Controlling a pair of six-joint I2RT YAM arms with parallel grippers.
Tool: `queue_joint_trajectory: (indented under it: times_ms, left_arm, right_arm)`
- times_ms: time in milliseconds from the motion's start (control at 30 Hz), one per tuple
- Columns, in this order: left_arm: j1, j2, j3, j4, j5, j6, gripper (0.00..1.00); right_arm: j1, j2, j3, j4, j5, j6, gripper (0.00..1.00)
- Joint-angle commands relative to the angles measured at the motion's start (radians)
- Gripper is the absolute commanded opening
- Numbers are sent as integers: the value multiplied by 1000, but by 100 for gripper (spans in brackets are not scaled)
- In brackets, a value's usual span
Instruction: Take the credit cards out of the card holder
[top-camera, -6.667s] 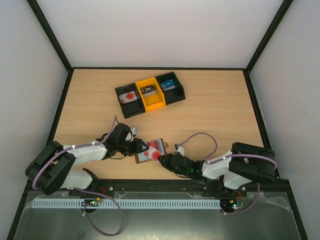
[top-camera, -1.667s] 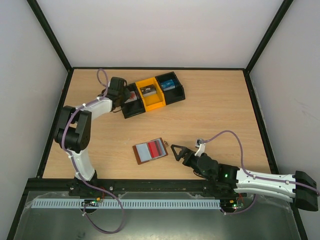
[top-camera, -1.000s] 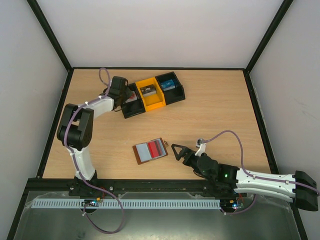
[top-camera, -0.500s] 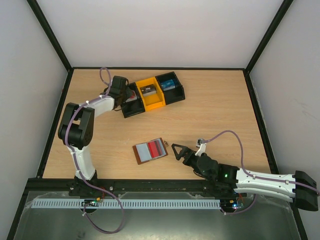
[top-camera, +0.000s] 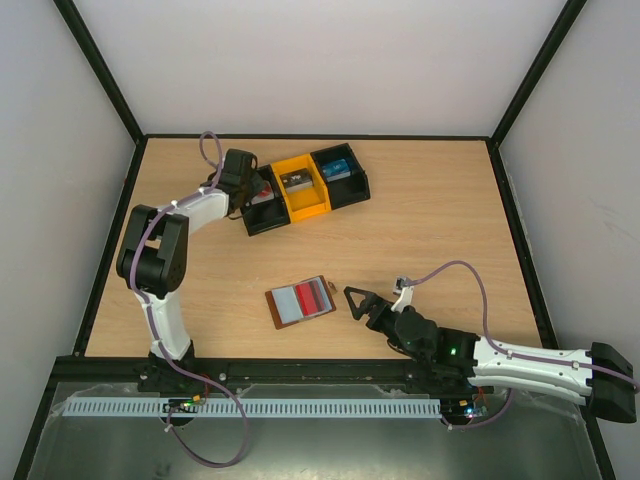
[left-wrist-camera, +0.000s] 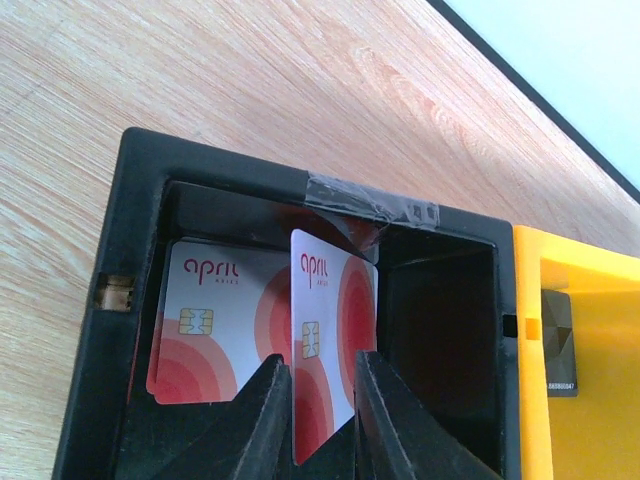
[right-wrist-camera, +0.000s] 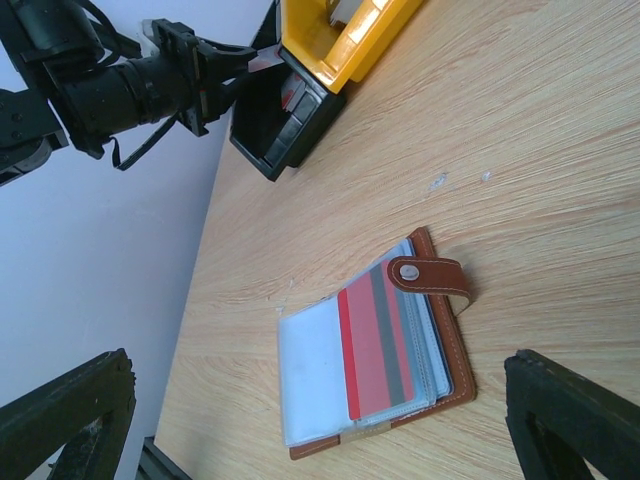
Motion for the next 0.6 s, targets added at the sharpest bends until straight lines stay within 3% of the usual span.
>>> queue_joint_trajectory:
  times_ms: [0, 467, 567]
  left_arm:
    - [3, 10, 36, -30, -22, 17, 21]
    - [2, -11, 43, -60, -22, 48, 31]
    - [3, -25, 58, -85, -31, 51, 39]
  right_arm:
    - [6, -13, 9, -33, 42, 16, 98]
    - [6, -9, 12, -41, 54, 9, 98]
    - [6, -10, 18, -46, 55, 5, 98]
